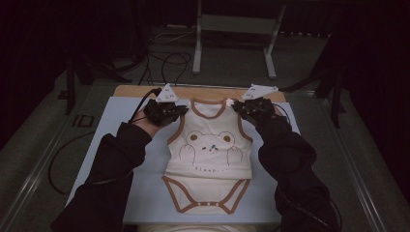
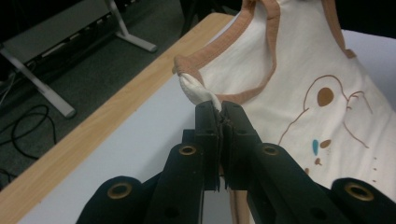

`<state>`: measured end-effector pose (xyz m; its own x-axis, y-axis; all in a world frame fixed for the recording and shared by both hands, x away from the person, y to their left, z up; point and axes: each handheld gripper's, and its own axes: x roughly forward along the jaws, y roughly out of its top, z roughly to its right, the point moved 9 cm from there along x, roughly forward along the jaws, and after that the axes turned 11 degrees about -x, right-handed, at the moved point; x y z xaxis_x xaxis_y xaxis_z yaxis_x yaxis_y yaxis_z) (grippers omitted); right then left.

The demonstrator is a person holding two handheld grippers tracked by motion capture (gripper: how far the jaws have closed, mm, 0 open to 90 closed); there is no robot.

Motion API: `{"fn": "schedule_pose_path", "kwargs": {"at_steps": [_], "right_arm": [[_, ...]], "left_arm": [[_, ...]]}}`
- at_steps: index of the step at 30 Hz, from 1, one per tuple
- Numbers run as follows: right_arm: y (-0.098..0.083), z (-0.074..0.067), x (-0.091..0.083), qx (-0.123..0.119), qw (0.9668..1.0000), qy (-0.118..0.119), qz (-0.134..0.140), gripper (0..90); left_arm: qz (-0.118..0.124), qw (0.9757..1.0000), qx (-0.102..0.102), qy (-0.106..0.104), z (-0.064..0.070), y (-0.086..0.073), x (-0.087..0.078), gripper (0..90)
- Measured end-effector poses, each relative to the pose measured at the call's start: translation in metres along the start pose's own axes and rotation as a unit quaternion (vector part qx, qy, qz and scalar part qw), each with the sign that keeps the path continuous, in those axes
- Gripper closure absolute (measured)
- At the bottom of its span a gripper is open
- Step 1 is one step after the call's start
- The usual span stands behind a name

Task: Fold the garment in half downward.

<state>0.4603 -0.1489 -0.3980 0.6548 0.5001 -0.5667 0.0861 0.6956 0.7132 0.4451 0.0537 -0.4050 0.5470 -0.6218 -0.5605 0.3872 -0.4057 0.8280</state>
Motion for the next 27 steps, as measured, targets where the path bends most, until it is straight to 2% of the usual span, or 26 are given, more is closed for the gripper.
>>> {"fn": "schedule_pose_path", "kwargs": {"at_steps": [8, 14, 18, 20, 27], "right_arm": [[0.006, 0.01, -0.006, -0.001, 0.9999, -0.013, 0.003, 82.6], [0.014, 0.012, -0.012, -0.009, 0.9997, -0.021, 0.013, 82.6], [0.013, 0.007, -0.012, -0.011, 0.9996, -0.02, 0.014, 82.6], [0.01, 0.001, -0.011, -0.016, 0.9996, -0.021, 0.008, 82.6], [-0.004, -0.015, -0.014, -0.013, 0.9998, -0.009, 0.009, 82.5]], "left_arm": [[0.003, 0.9999, 0.005, 0.009, -0.004, 0.007, -0.004, 86.9], [0.015, 0.9999, 0.002, 0.008, -0.001, 0.01, -0.009, 86.9], [0.014, 0.9998, 0.01, 0.01, 0.0, 0.007, -0.01, 86.8], [0.015, 0.9998, 0.0, 0.009, 0.0, 0.002, -0.008, 86.8], [0.006, 1.0, 0.0, 0.002, 0.005, -0.017, -0.008, 86.9]]}}
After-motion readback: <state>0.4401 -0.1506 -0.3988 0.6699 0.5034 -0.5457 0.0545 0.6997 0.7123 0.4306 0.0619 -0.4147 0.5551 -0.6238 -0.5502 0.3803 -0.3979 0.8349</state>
